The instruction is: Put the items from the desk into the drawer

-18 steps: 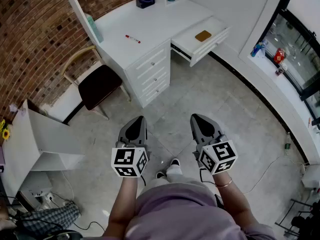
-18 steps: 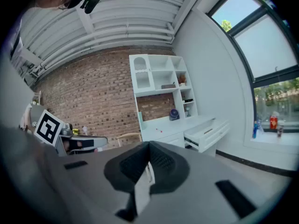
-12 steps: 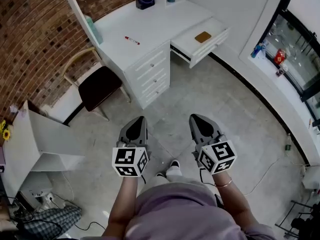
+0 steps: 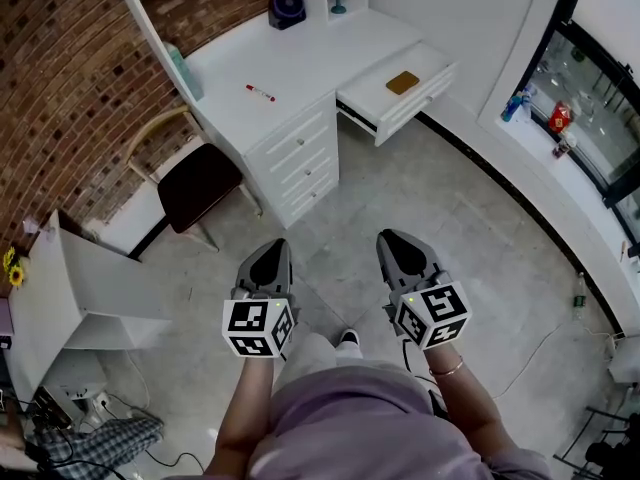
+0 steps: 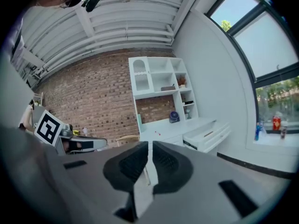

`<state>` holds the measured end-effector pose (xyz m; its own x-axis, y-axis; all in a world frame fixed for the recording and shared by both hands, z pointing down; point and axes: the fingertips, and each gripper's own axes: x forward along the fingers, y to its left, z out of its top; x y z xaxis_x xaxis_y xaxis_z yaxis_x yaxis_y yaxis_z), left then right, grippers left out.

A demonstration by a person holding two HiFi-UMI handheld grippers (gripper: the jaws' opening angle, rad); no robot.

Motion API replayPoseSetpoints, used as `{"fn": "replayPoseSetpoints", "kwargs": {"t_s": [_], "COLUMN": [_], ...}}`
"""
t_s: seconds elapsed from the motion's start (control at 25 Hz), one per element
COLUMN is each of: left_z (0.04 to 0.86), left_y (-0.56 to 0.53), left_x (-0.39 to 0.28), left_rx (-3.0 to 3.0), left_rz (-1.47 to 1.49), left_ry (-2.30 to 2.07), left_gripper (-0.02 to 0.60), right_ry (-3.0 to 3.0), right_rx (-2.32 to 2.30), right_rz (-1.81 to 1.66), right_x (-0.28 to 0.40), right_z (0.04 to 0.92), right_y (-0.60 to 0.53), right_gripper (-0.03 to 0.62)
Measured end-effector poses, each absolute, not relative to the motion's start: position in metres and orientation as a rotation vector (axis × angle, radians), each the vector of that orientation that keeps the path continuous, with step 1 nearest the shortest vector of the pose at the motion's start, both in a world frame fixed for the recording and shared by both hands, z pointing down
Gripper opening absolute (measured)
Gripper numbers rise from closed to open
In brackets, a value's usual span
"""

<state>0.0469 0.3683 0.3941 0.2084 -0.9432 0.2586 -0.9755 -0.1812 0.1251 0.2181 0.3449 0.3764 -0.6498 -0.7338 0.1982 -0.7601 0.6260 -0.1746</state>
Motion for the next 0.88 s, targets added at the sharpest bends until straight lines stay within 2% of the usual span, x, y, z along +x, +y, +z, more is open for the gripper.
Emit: {"fn": "replayPoseSetpoints", "kwargs": {"t_s": [0.44, 0.88], "left_z": [0.405, 0.426], "left_y": [0.338, 0.241], "left_x": [0.032, -0.036], "left_rx": [2.202, 2.19], "left_rz": [0.203, 0.202], "left_ry": [-1.81, -1.789], "left_gripper": [-0.002, -0.002], "right_ry": [-2.712, -2.679], "right_rx": [1.245, 1.262], "right_rz": [0.42, 0.451], "right_x": [0.204, 0.141], "right_z": [0.387, 0.407], "right_y": [0.314, 0.216], "right_gripper": [0.081, 0.109]}}
